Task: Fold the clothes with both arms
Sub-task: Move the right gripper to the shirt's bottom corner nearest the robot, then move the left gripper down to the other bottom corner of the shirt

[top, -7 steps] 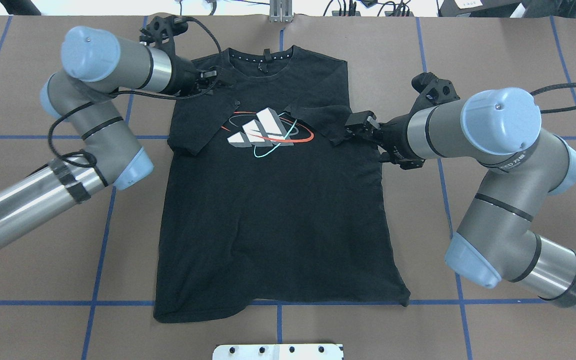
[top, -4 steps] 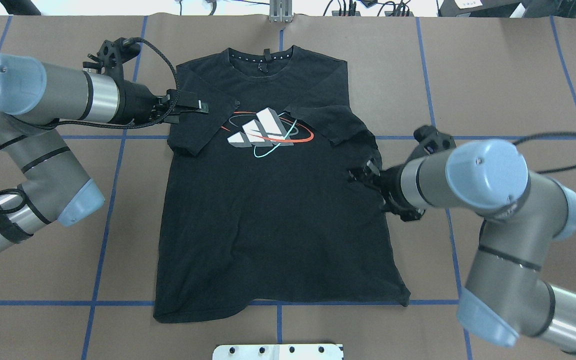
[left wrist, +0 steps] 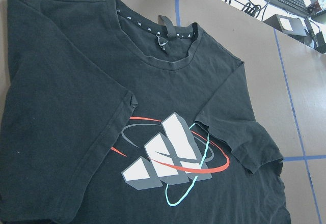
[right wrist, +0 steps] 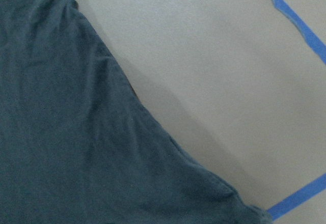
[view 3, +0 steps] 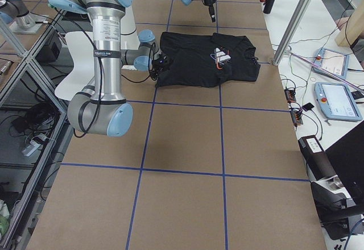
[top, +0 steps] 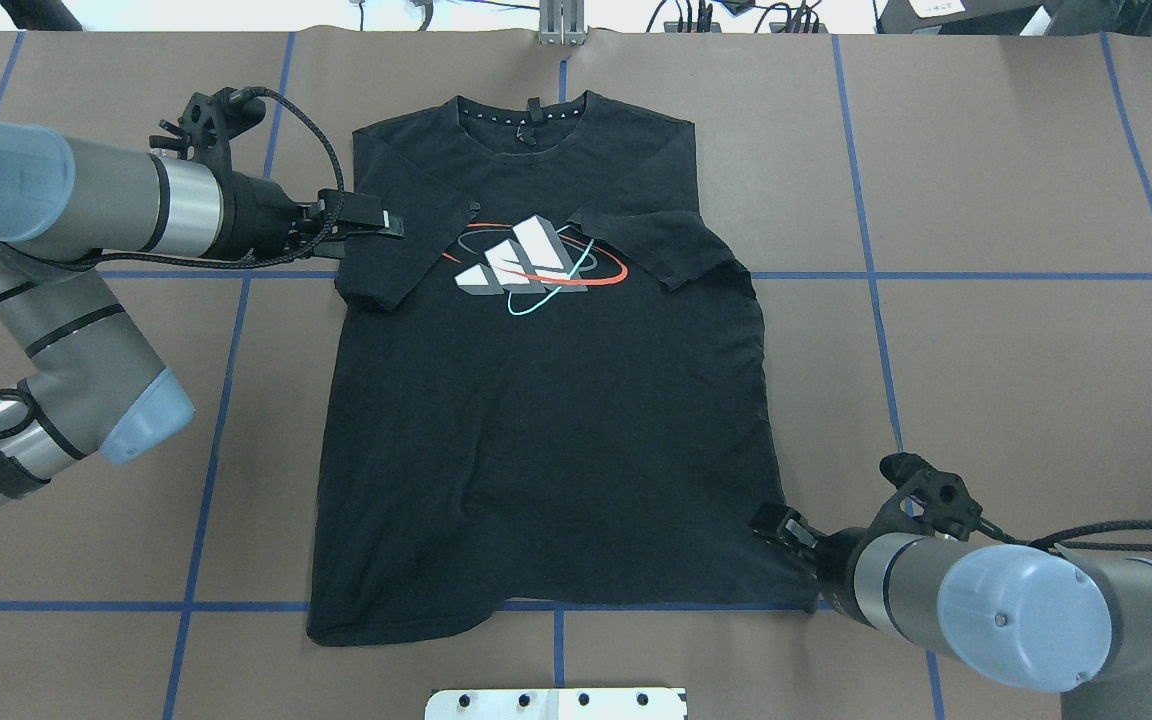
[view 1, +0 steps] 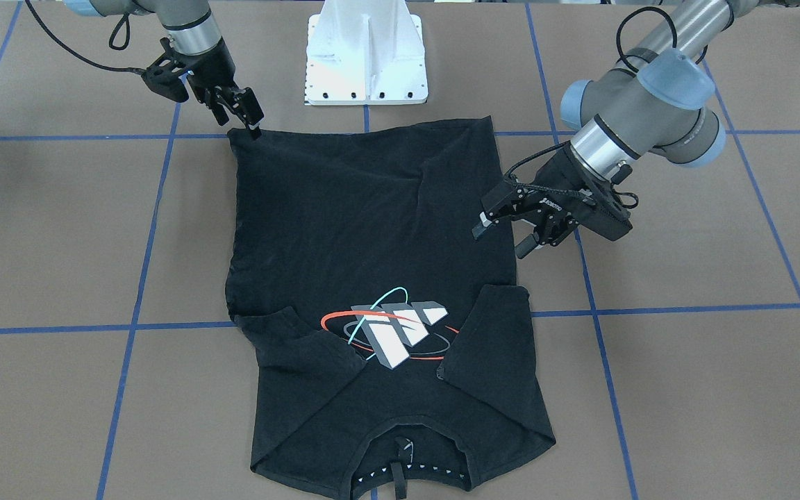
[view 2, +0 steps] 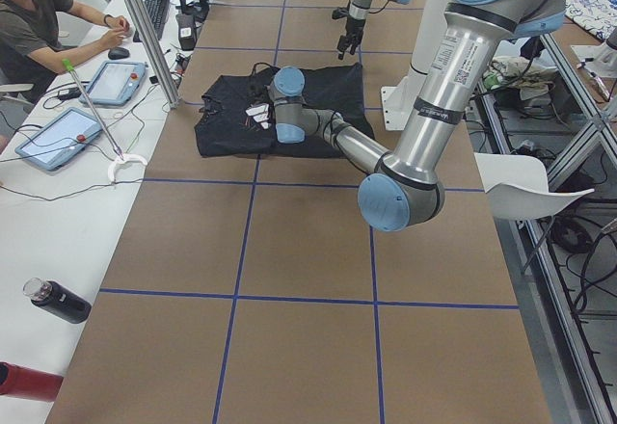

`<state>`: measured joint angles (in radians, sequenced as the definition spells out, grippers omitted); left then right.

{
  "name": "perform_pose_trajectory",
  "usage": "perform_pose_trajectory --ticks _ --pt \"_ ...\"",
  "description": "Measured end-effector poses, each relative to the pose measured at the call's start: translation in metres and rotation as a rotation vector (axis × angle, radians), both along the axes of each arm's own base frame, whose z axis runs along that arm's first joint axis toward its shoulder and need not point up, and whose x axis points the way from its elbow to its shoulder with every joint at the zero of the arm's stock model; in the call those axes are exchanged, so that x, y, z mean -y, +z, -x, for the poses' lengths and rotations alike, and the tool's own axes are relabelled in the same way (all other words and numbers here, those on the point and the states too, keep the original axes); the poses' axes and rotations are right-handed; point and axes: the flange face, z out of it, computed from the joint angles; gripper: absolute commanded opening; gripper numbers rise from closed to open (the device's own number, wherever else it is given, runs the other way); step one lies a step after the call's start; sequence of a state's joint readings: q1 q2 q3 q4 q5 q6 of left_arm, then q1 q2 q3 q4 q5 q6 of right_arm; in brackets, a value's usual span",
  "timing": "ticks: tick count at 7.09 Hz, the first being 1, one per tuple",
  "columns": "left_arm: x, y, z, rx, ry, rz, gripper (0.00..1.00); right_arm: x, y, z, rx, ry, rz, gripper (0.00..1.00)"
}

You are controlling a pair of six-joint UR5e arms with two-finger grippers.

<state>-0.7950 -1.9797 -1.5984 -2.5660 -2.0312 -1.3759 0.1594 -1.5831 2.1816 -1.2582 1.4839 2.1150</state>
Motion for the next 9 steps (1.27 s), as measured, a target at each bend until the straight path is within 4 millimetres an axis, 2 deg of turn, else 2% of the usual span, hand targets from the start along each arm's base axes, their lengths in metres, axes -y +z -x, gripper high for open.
perform_pose_trajectory --ticks 2,7,8,9 --pt "0.0 0.002 0.0 0.003 0.0 0.003 0.98 -0.016 0.016 0.007 -0.023 0.035 0.005 0.88" --pt "0.002 0.005 -0.002 0.008 -0.002 0.006 0.98 -0.026 0.038 0.023 -0.025 0.113 0.05 0.81" --pt "0.002 0.005 -0.002 0.009 -0.002 0.006 0.98 -0.027 0.04 0.023 -0.028 0.114 0.051 0.67" --pt "0.002 0.006 -0.002 0.01 -0.002 0.007 0.98 -0.027 0.041 0.023 -0.03 0.115 0.051 0.4"
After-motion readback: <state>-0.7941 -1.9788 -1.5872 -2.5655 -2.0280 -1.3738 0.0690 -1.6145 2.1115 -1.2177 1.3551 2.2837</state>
